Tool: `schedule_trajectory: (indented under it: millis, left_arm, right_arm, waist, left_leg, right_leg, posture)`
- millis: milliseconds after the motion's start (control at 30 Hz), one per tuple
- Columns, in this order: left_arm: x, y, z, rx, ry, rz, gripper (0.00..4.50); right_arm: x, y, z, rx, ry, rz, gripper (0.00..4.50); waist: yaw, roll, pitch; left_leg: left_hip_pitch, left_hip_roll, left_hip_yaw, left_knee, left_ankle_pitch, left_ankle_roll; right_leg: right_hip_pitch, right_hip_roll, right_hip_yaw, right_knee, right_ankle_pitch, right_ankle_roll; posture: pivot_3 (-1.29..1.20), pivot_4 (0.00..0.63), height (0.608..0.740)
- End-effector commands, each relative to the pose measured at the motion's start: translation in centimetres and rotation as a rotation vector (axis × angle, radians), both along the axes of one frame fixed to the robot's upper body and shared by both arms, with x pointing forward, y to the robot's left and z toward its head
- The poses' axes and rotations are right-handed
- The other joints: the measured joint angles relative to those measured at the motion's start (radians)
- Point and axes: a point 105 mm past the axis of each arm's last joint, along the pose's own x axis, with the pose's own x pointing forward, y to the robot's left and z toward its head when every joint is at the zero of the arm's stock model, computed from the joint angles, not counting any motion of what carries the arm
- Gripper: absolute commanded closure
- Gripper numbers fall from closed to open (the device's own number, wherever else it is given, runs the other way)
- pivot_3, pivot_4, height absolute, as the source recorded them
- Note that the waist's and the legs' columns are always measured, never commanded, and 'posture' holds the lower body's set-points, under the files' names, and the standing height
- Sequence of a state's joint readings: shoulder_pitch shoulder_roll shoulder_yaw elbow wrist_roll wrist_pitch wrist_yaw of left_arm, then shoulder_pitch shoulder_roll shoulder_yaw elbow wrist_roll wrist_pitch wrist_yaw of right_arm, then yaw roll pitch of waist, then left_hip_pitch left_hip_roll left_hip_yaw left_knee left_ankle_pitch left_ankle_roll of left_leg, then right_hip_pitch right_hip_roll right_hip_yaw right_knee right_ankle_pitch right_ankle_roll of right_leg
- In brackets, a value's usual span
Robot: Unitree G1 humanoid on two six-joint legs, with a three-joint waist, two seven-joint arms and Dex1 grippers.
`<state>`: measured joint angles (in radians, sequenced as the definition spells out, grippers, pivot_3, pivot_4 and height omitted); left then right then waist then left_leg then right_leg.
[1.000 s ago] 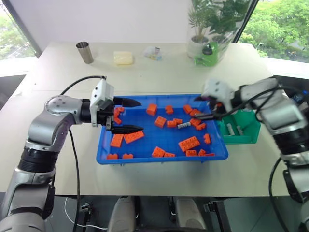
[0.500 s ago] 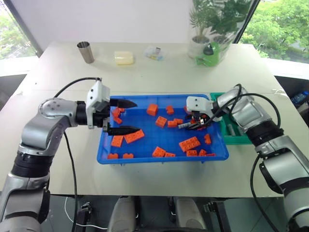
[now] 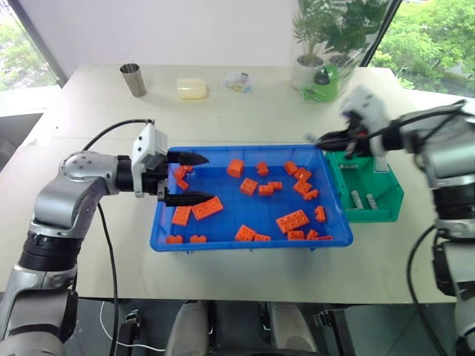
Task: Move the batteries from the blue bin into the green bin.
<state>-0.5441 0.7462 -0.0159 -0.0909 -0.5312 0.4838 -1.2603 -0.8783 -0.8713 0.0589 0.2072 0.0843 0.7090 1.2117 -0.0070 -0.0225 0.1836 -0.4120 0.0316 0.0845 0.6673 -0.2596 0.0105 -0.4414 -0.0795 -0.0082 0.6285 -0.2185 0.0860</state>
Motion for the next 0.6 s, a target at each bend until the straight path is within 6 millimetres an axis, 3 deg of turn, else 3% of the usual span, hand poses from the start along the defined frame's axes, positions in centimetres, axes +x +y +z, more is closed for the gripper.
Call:
schedule_trajectory:
  millis: [33,133,333,467,600]
  left_arm:
    - [0.2,0.8,0.6,-0.005,-0.04,0.023,0.0]
    - [0.5,1.1,0.6,-0.005,-0.039,0.03,0.0]
    - [1.2,1.0,0.8,-0.016,-0.049,0.039,0.0]
    - [1.3,1.4,1.0,-0.017,-0.062,0.054,0.0]
    - [1.0,4.4,1.6,-0.015,-0.046,0.138,0.0]
  right_arm:
    - [-1.4,-4.0,0.8,0.019,-0.027,-0.148,4.46]
    - [-2.7,-5.7,-0.8,0.019,0.018,-0.209,4.46]
    - [-3.1,-5.8,-3.1,-0.009,0.003,-0.237,1.52]
    - [-4.0,-7.0,-2.8,-0.011,-0.06,-0.206,1.52]
    - [-7.0,-9.0,-1.5,-0.001,-0.094,-0.098,1.52]
  waist:
    - [-0.002,-0.001,0.0]
    - [-0.004,-0.001,0.0]
    - [-0.015,0.001,0.0]
    - [-0.002,0.0,0.0]
    - [0.001,0.0,0.0]
  left_leg:
    - [0.0,0.0,0.0,0.0,0.0,0.0]
    - [0.0,0.0,0.0,0.0,0.0,0.0]
    - [0.003,0.0,0.0,0.0,0.0,0.0]
    - [0.002,0.0,0.001,0.0,0.0,0.0]
    - [0.0,0.0,0.001,0.0,0.0,0.0]
  right_leg:
    - [0.0,0.0,0.0,0.0,-0.001,-0.001]
    - [0.0,0.0,0.0,0.0,0.0,-0.001]
    - [-0.001,0.001,0.002,0.001,0.001,0.002]
    - [0.0,0.002,0.002,0.0,0.001,0.002]
    - [0.0,0.001,0.001,0.0,0.001,0.002]
  posture:
    - [0.0,0.15,0.736]
    - [0.0,0.15,0.736]
    - [0.0,0.15,0.736]
    - [0.0,0.15,0.736]
    - [0.0,0.15,0.736]
